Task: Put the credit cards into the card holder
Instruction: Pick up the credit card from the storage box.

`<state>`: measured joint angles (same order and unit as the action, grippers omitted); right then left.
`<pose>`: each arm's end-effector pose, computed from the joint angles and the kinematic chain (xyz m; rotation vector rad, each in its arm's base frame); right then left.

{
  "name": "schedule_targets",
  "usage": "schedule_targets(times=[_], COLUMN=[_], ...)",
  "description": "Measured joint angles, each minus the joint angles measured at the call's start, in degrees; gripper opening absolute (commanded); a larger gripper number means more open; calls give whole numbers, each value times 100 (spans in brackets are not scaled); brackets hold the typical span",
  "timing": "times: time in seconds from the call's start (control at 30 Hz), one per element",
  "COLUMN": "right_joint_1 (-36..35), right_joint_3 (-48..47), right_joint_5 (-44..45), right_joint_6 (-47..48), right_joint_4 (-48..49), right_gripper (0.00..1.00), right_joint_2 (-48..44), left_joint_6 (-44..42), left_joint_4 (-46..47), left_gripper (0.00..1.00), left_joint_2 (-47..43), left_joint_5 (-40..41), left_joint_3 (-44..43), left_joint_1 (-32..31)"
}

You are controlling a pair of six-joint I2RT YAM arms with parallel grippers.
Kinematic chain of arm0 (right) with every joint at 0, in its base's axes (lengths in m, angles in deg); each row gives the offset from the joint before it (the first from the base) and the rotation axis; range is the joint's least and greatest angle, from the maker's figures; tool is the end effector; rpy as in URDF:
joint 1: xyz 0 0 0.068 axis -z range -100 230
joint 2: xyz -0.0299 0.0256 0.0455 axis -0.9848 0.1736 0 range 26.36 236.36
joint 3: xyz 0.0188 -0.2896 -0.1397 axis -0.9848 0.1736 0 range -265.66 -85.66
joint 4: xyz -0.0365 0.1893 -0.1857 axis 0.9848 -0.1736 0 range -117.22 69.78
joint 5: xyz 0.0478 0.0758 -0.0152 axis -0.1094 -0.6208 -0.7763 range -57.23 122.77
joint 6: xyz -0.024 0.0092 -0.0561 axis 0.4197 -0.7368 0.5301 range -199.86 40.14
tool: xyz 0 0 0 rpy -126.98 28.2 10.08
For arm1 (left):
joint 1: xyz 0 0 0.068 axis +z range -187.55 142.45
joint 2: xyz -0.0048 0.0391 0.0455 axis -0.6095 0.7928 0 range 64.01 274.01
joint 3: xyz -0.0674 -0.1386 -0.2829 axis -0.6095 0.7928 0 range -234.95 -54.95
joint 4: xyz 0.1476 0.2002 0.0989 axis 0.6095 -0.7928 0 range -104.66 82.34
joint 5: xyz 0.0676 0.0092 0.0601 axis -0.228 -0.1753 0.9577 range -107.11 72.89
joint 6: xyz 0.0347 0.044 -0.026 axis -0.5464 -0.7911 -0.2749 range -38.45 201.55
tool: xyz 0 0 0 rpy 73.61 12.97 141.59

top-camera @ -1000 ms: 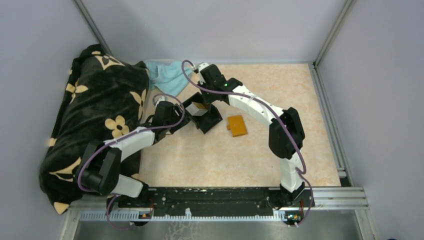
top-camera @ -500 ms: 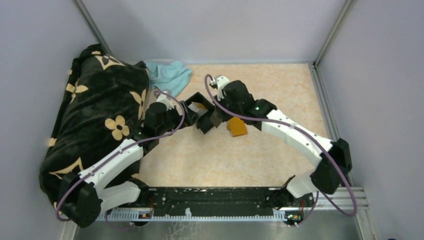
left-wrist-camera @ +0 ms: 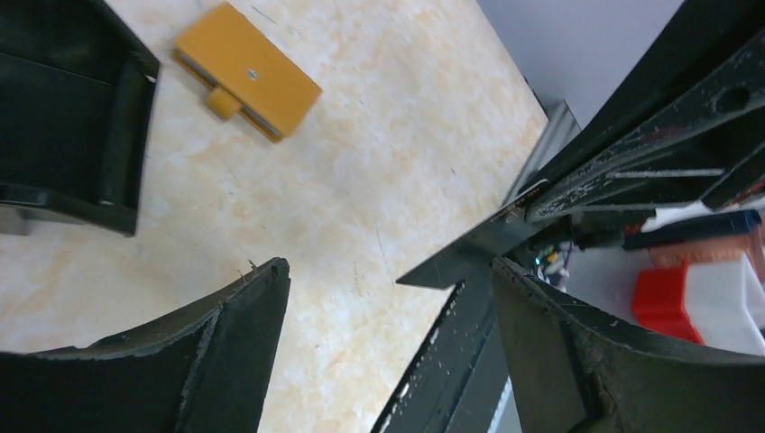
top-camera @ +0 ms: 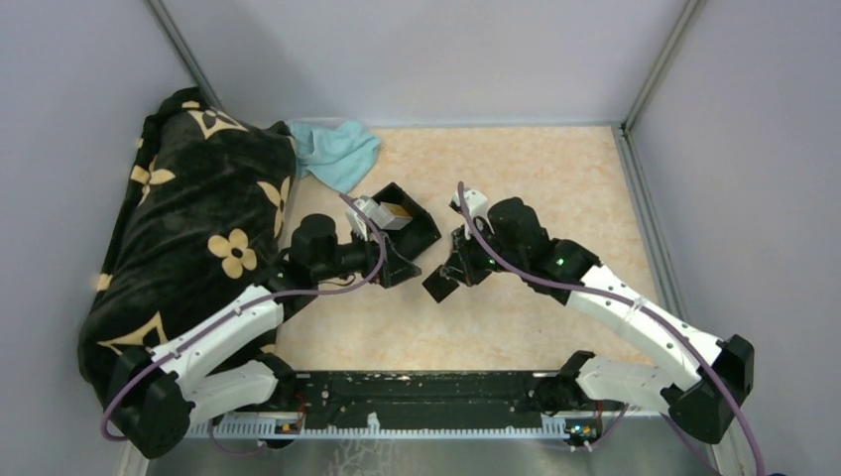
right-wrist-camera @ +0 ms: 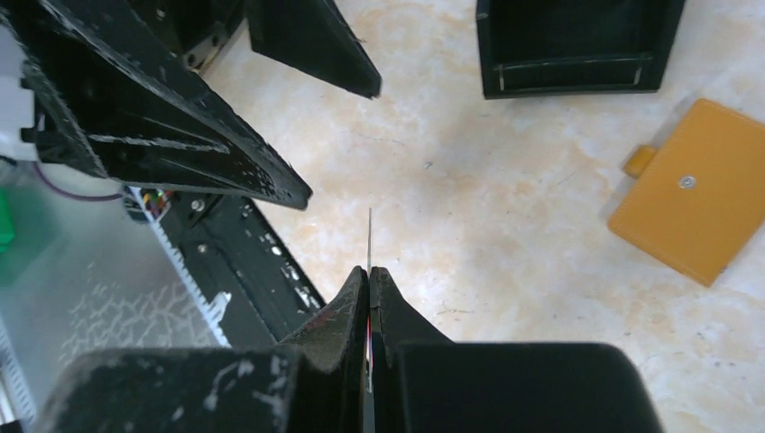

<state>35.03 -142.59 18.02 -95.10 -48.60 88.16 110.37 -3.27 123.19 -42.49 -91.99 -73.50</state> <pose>0.1520 0.1686 0.3640 -0.7322 2.1429 0.8650 0.1705 -0.1483 0.3091 0.4528 1.9779 -1.1634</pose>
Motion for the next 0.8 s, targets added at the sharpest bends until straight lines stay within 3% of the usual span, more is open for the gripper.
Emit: schedule_targets(times=[0.6, 0.8], right_joint_1=[74, 334], right_joint_3=[787, 789], right_joint_5=[-1550, -2026], right_joint_6=[-710, -892], right_joint_4=[544, 994], right_gripper=[0, 0], right_joint_2=[-374, -151], left_joint_6=[-407, -599], left_joint_4=[-55, -105], left_gripper=[83, 76], left_joint_2=[223, 533], left_joint_5=[-1325, -1554], left_joint_3=[0, -24], left_joint_1=[-385, -385])
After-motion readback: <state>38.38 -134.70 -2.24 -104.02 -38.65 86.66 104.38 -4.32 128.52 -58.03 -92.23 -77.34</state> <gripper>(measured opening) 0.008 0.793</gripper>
